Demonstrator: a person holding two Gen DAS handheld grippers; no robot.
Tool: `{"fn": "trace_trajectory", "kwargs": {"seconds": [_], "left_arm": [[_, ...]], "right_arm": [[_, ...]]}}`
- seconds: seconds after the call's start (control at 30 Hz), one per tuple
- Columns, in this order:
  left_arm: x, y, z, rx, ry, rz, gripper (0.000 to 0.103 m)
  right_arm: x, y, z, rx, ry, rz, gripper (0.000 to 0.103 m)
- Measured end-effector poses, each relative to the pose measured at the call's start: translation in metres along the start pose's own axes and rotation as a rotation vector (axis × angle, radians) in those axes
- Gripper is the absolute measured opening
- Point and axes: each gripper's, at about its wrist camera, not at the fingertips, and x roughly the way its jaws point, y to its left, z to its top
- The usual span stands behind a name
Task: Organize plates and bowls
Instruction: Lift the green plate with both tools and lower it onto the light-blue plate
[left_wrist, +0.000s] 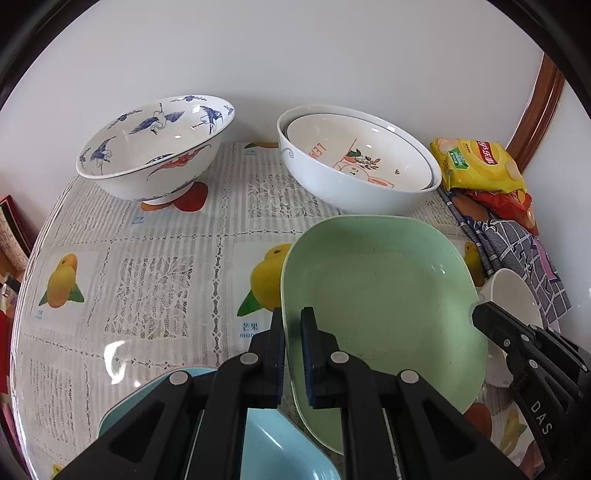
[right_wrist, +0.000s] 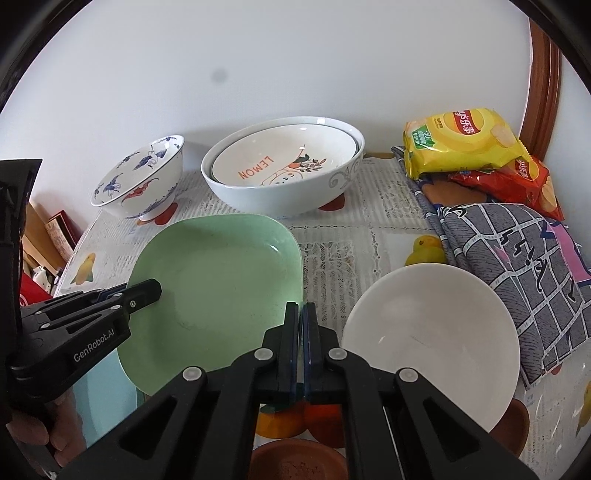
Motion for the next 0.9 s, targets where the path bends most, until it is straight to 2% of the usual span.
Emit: {"fn": "trace_trajectory", "kwargs": {"seconds": [0.9], "left_arm": [[-0.089,0.021,-0.057,-0.097,-0.071,0.094,0.009]], "right_arm": [[-0.074,0.036,-0.034,-0.046,-0.051,0.102,0.002]]}}
